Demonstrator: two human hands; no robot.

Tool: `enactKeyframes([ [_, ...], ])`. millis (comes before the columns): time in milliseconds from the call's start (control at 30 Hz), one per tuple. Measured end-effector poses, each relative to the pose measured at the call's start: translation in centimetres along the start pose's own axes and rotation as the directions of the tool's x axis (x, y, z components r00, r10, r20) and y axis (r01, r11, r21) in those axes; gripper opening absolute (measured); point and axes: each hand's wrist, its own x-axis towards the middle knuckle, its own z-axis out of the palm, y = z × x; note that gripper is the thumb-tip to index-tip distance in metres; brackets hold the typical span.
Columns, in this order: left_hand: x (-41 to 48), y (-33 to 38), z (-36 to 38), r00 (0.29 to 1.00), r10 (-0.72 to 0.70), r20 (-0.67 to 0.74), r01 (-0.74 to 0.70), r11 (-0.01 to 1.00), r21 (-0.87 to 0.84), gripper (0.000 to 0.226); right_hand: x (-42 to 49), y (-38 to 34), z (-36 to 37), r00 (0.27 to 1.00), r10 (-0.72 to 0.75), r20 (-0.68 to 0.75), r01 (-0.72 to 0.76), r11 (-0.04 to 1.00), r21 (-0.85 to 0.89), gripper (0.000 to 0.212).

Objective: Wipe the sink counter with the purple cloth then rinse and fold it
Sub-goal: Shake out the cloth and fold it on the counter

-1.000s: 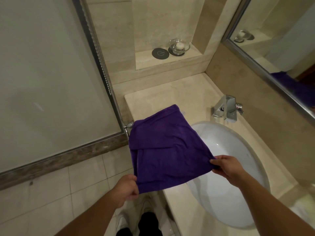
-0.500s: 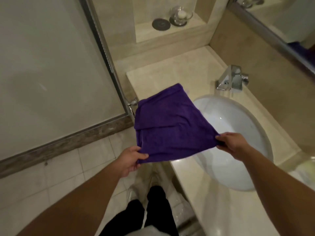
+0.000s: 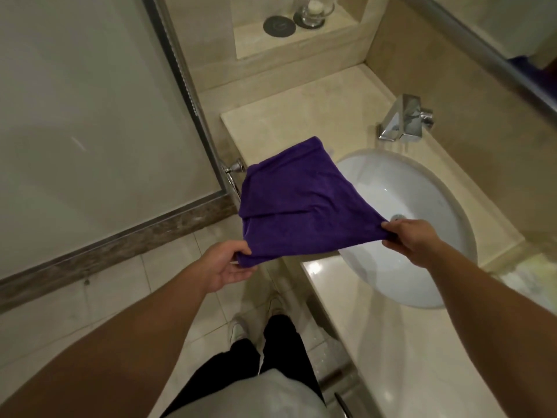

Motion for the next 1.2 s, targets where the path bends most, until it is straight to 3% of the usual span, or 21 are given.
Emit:
enactKeyframes([
  [267,-2.9,9.2,0.9,0.982,0.187,-0.030,-0.188,0.982,-0.029,0.010,-0.8,-6.9,-0.4,0.987,0.046,0.154,-0.065,0.990,0.123,0.008],
  [533,-5.3,24.3,2.9,0.904,0.373,-0.209,-0.378,0.926,0.018,0.010,0.0,-22.8,3.2,0.965,-0.153,0.213,0.142,0.988,0.065,0.021],
  [633,-7.2,30.8,3.4,0.839,0.482,-0.253,-0.498,0.867,0.001,0.010,-1.4,-30.0,4.4,0.943,-0.277,0.186,0.256,0.958,0.131,0.024],
  [733,-10.2,35.7,3.5,0.728,0.629,-0.272,-0.661,0.749,-0.038,0.013,-3.2,-34.5,4.7,0.892,-0.432,0.133,0.393,0.887,0.244,0.017],
  [800,-11.9,37.4,3.7,0.639,0.714,-0.288,-0.755,0.653,-0.056,0.016,-4.3,-36.4,4.8,0.850,-0.518,0.100,0.469,0.829,0.307,0.015],
  [867,-12.3,37.3,3.6,0.607,0.742,-0.285,-0.782,0.622,-0.047,0.018,-5.0,-36.8,4.8,0.821,-0.565,0.080,0.508,0.788,0.349,0.015],
  [933,-10.9,35.8,3.2,0.628,0.732,-0.265,-0.764,0.645,-0.028,0.019,-4.5,-35.6,4.6,0.819,-0.569,0.073,0.511,0.781,0.358,0.012],
  [1033,-6.6,31.0,2.3,0.695,0.661,-0.282,-0.684,0.729,0.023,0.019,-1.8,-30.8,4.7,0.858,-0.506,0.092,0.479,0.851,0.213,0.013],
  [1133,-2.4,24.9,1.8,0.777,0.540,-0.324,-0.541,0.835,0.096,0.013,1.7,-23.9,4.9,0.949,-0.291,0.120,0.283,0.956,0.079,0.016],
  [1200,-1.0,21.5,1.5,0.870,0.403,-0.283,-0.375,0.915,0.150,0.014,3.0,-19.7,4.4,0.981,-0.088,0.173,0.101,0.992,-0.071,0.015],
])
